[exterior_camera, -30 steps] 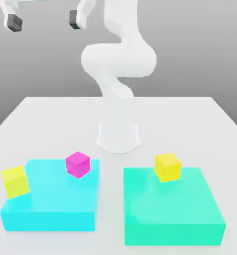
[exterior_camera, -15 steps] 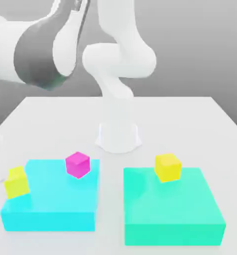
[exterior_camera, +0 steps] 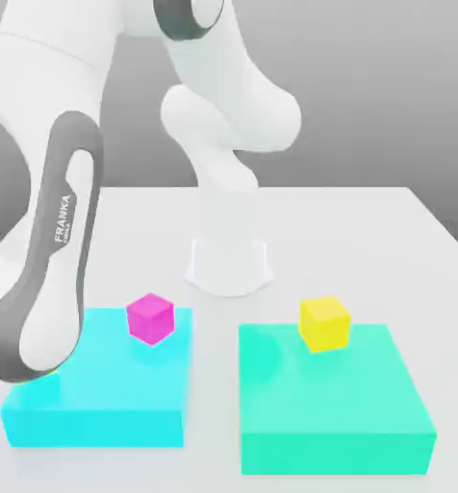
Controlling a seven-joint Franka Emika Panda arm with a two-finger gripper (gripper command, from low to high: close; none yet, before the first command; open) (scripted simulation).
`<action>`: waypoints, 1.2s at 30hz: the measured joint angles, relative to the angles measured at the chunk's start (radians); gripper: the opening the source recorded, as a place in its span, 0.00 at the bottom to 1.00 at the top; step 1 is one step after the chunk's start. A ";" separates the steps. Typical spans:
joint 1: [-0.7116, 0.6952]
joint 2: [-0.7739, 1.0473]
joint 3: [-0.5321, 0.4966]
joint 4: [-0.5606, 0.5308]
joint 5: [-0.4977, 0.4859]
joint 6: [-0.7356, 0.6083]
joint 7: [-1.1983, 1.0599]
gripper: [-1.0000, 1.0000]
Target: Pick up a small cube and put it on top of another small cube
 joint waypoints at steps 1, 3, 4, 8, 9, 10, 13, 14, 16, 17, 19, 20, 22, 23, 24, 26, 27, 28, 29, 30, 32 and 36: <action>-0.002 0.016 0.003 0.004 0.003 0.011 -0.002 0.00; 0.004 -0.018 -0.005 -0.005 -0.003 -0.014 0.003 0.00; 0.009 -0.047 -0.013 -0.012 -0.009 -0.036 0.007 0.00; 0.039 -0.186 -0.037 -0.085 -0.032 -0.101 0.047 0.00; 0.048 -0.222 -0.041 -0.115 -0.036 -0.108 0.063 0.00; 0.058 -0.259 -0.046 -0.144 -0.042 -0.114 0.081 0.00; 0.084 -0.369 -0.057 -0.236 -0.064 -0.130 0.138 0.00; 0.091 -0.406 -0.059 -0.266 -0.073 -0.135 0.159 0.00; 0.105 -0.480 -0.063 -0.327 -0.094 -0.146 0.202 0.00; 0.110 -0.517 -0.063 -0.358 -0.105 -0.151 0.224 0.00; 0.117 -0.591 -0.059 -0.419 -0.129 -0.161 0.270 0.00; 0.117 -0.628 -0.054 -0.450 -0.141 -0.167 0.293 0.00; 0.120 -0.702 -0.048 -0.511 -0.163 -0.178 0.339 0.00; 0.119 -0.739 -0.044 -0.541 -0.174 -0.184 0.361 0.00; 0.116 -0.776 -0.039 -0.572 -0.184 -0.189 0.384 0.00; 0.110 -0.849 -0.025 -0.632 -0.202 -0.201 0.426 0.00; 0.105 -0.885 -0.016 -0.663 -0.209 -0.207 0.446 0.00; 0.100 -0.921 -0.008 -0.693 -0.216 -0.212 0.465 0.00; 0.095 -0.958 0.001 -0.724 -0.221 -0.218 0.484 0.00; 0.090 -0.994 0.009 -0.754 -0.226 -0.224 0.503 0.00; 0.079 -1.066 0.027 -0.815 -0.234 -0.236 0.537 0.00; 0.058 -1.209 0.060 -0.937 -0.241 -0.259 0.599 0.00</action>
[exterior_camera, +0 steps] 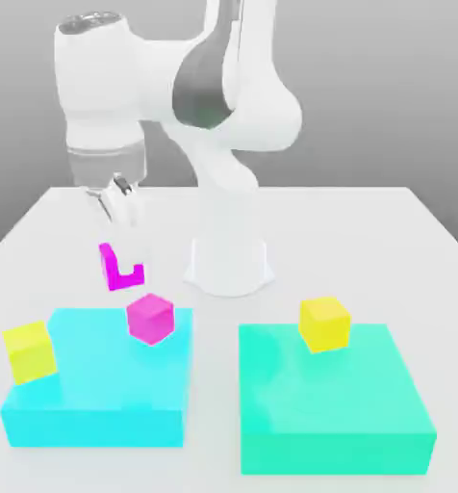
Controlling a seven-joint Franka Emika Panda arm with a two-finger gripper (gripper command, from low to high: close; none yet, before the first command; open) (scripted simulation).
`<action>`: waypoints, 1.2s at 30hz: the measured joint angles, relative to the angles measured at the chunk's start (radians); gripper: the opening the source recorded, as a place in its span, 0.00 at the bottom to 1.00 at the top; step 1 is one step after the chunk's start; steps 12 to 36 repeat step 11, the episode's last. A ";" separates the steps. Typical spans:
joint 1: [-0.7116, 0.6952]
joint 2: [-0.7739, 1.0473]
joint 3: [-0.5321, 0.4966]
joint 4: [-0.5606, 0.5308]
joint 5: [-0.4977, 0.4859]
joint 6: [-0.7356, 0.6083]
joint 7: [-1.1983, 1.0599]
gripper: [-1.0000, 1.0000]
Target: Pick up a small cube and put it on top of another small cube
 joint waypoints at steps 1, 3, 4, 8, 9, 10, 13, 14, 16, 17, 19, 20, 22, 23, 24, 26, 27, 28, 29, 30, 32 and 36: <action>-0.005 -0.035 0.008 -0.030 -0.001 -0.005 0.014 0.00; -0.010 -0.016 0.013 -0.062 -0.002 0.045 0.024 0.00; -0.011 0.011 0.013 -0.072 -0.002 0.083 0.026 0.00; -0.012 0.147 0.012 -0.105 -0.005 0.252 0.027 0.00; -0.012 0.168 0.011 -0.109 -0.005 0.277 0.028 1.00; -0.012 0.168 0.011 -0.109 -0.005 0.277 0.028 1.00; -0.012 0.168 0.011 -0.109 -0.005 0.277 0.028 1.00; -0.012 0.168 0.011 -0.109 -0.005 0.277 0.028 1.00; -0.012 0.168 0.011 -0.109 -0.005 0.277 0.028 1.00; -0.012 0.168 0.011 -0.109 -0.005 0.277 0.028 1.00; -0.012 0.168 0.011 -0.109 -0.005 0.277 0.028 1.00; -0.012 0.168 0.011 -0.109 -0.005 0.277 0.028 1.00; -0.012 0.168 0.011 -0.109 -0.005 0.277 0.028 1.00; -0.012 0.168 0.011 -0.109 -0.005 0.277 0.028 1.00; -0.012 0.168 0.011 -0.109 -0.005 0.277 0.028 1.00; -0.012 0.168 0.011 -0.109 -0.005 0.277 0.028 1.00; -0.012 0.168 0.011 -0.109 -0.005 0.277 0.028 1.00; -0.012 0.168 0.011 -0.109 -0.005 0.277 0.028 1.00; -0.012 0.168 0.011 -0.109 -0.005 0.277 0.028 1.00; -0.012 0.168 0.011 -0.109 -0.005 0.277 0.028 1.00; -0.012 0.168 0.011 -0.109 -0.005 0.277 0.028 1.00; -0.012 0.168 0.011 -0.109 -0.005 0.277 0.028 1.00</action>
